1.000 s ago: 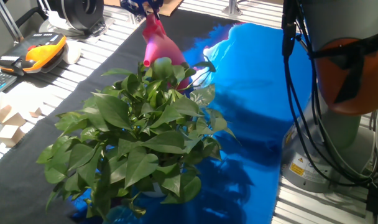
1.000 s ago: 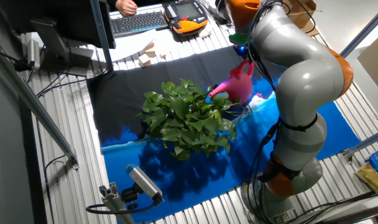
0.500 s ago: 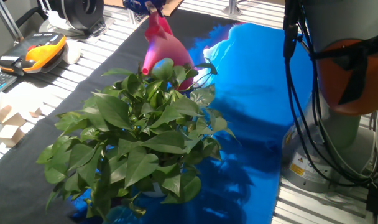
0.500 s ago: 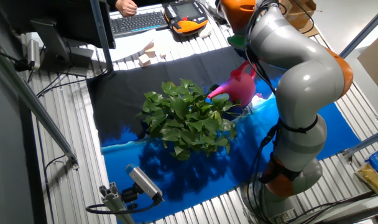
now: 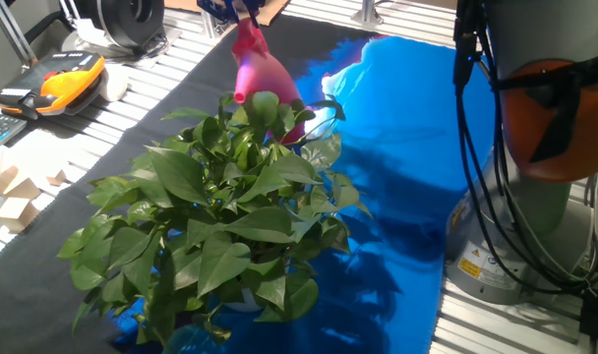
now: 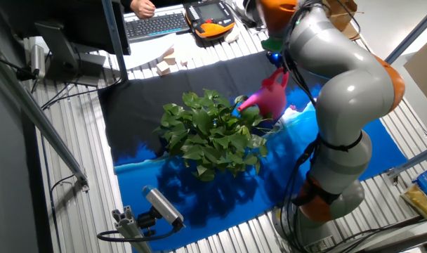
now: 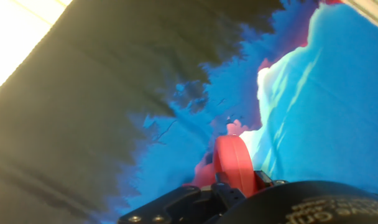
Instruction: Water the plant
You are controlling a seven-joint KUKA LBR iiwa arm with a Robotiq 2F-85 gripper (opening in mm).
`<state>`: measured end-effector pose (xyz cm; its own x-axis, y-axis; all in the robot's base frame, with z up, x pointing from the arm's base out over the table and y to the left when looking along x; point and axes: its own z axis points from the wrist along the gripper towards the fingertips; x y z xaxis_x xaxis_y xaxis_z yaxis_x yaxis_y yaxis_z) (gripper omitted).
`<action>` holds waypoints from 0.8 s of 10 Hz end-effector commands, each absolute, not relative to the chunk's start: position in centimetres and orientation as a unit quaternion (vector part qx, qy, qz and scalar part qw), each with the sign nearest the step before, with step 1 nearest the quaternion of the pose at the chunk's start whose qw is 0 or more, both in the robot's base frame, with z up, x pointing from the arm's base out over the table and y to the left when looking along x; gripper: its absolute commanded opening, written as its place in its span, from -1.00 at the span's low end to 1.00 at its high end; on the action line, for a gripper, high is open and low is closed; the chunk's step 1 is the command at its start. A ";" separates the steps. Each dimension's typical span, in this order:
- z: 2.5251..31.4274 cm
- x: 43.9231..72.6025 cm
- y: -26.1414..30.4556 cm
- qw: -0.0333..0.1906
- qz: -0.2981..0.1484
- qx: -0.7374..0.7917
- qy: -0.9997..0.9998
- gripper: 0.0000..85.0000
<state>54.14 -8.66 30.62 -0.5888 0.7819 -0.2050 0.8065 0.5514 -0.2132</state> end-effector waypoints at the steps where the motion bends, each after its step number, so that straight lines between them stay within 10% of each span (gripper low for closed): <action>1: 30.6 54.1 -8.7 0.044 -0.141 0.452 0.880 -1.00; 8: 30.6 54.1 -8.7 0.041 -0.107 0.448 0.887 -1.00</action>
